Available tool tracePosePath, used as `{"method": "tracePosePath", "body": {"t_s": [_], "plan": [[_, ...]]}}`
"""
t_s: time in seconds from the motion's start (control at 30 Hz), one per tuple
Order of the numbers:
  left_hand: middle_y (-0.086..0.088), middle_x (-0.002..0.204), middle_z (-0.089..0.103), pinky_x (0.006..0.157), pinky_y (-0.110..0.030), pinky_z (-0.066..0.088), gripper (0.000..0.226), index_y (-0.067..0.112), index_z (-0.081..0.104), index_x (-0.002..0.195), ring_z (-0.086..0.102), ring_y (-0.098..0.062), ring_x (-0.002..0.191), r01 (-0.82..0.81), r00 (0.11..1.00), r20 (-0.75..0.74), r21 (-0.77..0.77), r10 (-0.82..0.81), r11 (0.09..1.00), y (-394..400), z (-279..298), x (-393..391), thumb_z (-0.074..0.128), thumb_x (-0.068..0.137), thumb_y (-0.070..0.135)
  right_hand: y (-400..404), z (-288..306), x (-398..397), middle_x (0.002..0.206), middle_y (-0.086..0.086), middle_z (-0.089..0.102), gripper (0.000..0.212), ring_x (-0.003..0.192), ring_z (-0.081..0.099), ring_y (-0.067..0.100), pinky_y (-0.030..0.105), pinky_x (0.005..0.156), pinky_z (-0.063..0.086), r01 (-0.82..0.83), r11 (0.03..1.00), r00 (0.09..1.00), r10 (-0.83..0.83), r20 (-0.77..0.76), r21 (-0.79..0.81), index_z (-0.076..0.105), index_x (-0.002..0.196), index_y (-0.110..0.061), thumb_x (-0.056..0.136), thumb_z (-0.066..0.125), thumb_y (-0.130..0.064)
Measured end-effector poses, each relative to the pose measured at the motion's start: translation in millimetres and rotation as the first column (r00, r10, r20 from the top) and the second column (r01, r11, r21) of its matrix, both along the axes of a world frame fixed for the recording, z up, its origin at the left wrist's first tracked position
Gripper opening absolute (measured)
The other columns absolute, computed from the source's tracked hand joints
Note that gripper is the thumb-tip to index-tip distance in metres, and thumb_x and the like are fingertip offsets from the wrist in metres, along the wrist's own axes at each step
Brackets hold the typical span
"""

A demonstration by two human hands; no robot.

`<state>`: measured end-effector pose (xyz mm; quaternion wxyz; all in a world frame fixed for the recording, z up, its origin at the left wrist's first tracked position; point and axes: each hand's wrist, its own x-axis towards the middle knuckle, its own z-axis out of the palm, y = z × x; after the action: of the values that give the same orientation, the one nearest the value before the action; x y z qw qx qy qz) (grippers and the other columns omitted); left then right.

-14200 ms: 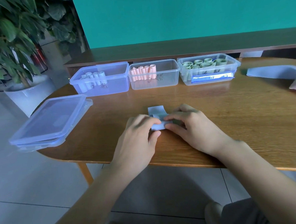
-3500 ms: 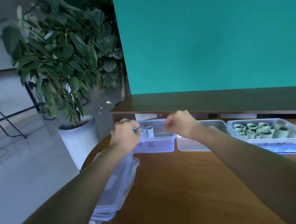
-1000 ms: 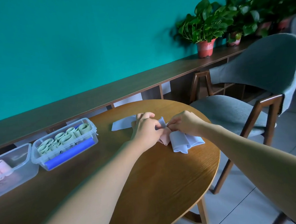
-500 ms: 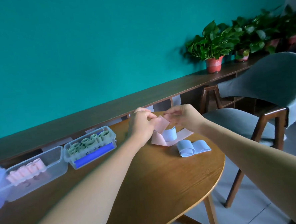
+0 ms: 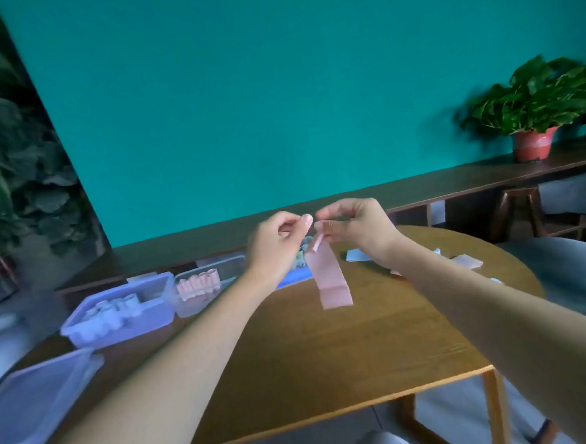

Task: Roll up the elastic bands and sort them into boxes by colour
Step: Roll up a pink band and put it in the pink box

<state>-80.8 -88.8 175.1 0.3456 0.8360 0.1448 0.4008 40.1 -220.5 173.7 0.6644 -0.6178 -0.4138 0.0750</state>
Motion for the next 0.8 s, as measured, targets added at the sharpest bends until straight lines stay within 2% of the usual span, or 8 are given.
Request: {"method": "tracePosePath", "body": {"t_s": [0.1, 0.17, 0.23, 0.37, 0.43, 0.5, 0.6, 0.8], "plan": [[0.009, 0.089, 0.074, 0.072, -0.011, 0.049, 0.022, 0.019, 0.074, 0.095, 0.068, 0.0, 0.081, 0.039, 0.999, -0.011, -0.023, -0.039, 0.999, 10.2, 6.8, -47.6, 0.077, 0.086, 0.038, 24.5, 4.6, -35.7, 0.085, 0.019, 0.075, 0.01, 0.071, 0.072, 0.022, 0.029, 0.072, 0.061, -0.078, 0.997, 0.997, 0.078, 0.025, 0.007, 0.073, 0.096, 0.006, 0.087, 0.074, 0.003], [0.004, 0.088, 0.076, 0.076, -0.021, 0.056, 0.026, 0.017, 0.073, 0.095, 0.072, -0.008, 0.081, 0.09, 0.995, -0.022, -0.089, -0.093, 0.992, 19.5, 10.2, -74.4, 0.086, 0.078, 0.031, 36.1, 9.1, -59.8, 0.084, 0.016, 0.075, 0.007, 0.069, 0.072, 0.016, 0.024, 0.069, 0.059, -0.115, 0.993, 0.993, 0.115, 0.027, 0.008, 0.074, 0.094, 0.003, 0.088, 0.073, 0.004], [0.006, 0.087, 0.077, 0.081, -0.03, 0.059, 0.024, 0.023, 0.073, 0.092, 0.073, -0.01, 0.082, 0.037, 0.998, -0.043, -0.067, -0.04, 0.997, 28.6, 12.1, -96.5, 0.088, 0.074, 0.028, 46.1, 14.0, -81.8, 0.085, 0.014, 0.076, 0.008, 0.071, 0.073, 0.017, 0.024, 0.071, 0.059, -0.142, 0.99, 0.989, 0.142, 0.046, 0.008, 0.075, 0.094, 0.003, 0.087, 0.075, 0.0], [0.004, 0.087, 0.076, 0.081, -0.037, 0.061, 0.008, 0.019, 0.077, 0.091, 0.072, -0.01, 0.078, -0.09, 0.995, 0.036, -0.038, 0.091, 0.995, 36.3, 18.5, -134.4, 0.079, 0.084, 0.019, 63.1, 22.4, -117.0, 0.086, 0.013, 0.076, 0.002, 0.078, 0.073, 0.025, 0.032, 0.08, 0.061, -0.205, 0.978, 0.979, 0.206, -0.002, 0.047, 0.075, 0.088, -0.004, 0.087, 0.076, -0.005], [0.004, 0.088, 0.077, 0.079, -0.039, 0.061, 0.009, 0.016, 0.078, 0.097, 0.071, -0.009, 0.076, -0.12, 0.992, 0.046, -0.023, 0.121, 0.992, 39.6, 24.1, -151.4, 0.073, 0.089, 0.018, 67.6, 25.5, -133.4, 0.087, 0.013, 0.076, 0.006, 0.075, 0.07, 0.022, 0.031, 0.073, 0.06, -0.228, 0.973, 0.973, 0.228, 0.025, 0.038, 0.075, 0.089, -0.008, 0.088, 0.078, -0.014], [0.005, 0.086, 0.077, 0.078, -0.04, 0.06, 0.008, 0.017, 0.078, 0.094, 0.071, -0.01, 0.077, -0.129, 0.99, 0.052, -0.016, 0.129, 0.992, 43.8, 31.3, -166.8, 0.07, 0.091, 0.018, 67.4, 28.9, -149.9, 0.085, 0.006, 0.076, 0.014, 0.069, 0.067, 0.01, 0.019, 0.059, 0.051, -0.272, 0.962, 0.962, 0.271, 0.044, 0.012, 0.075, 0.095, -0.008, 0.088, 0.078, -0.019], [0.004, 0.085, 0.077, 0.075, -0.034, 0.058, 0.008, 0.015, 0.077, 0.093, 0.07, -0.008, 0.074, -0.121, 0.991, 0.056, -0.004, 0.121, 0.993, 47.1, 43.2, -188.1, 0.07, 0.091, 0.017, 65.5, 31.5, -166.6, 0.081, -0.001, 0.072, 0.023, 0.059, 0.059, -0.001, 0.011, 0.053, 0.041, -0.296, 0.951, 0.949, 0.303, 0.083, -0.088, 0.075, 0.102, -0.005, 0.087, 0.079, -0.022], [0.007, 0.087, 0.077, 0.072, -0.017, 0.05, 0.007, 0.017, 0.079, 0.094, 0.069, 0.0, 0.078, -0.134, 0.989, 0.065, 0.061, 0.131, 0.989, 47.8, 63.9, -218.3, 0.074, 0.09, 0.021, 70.6, 30.5, -189.8, 0.055, 0.001, 0.052, 0.033, 0.05, 0.042, 0.01, 0.017, 0.049, 0.034, -0.331, 0.927, 0.935, 0.348, 0.076, -0.175, 0.074, 0.089, 0.006, 0.087, 0.078, -0.027]]}}
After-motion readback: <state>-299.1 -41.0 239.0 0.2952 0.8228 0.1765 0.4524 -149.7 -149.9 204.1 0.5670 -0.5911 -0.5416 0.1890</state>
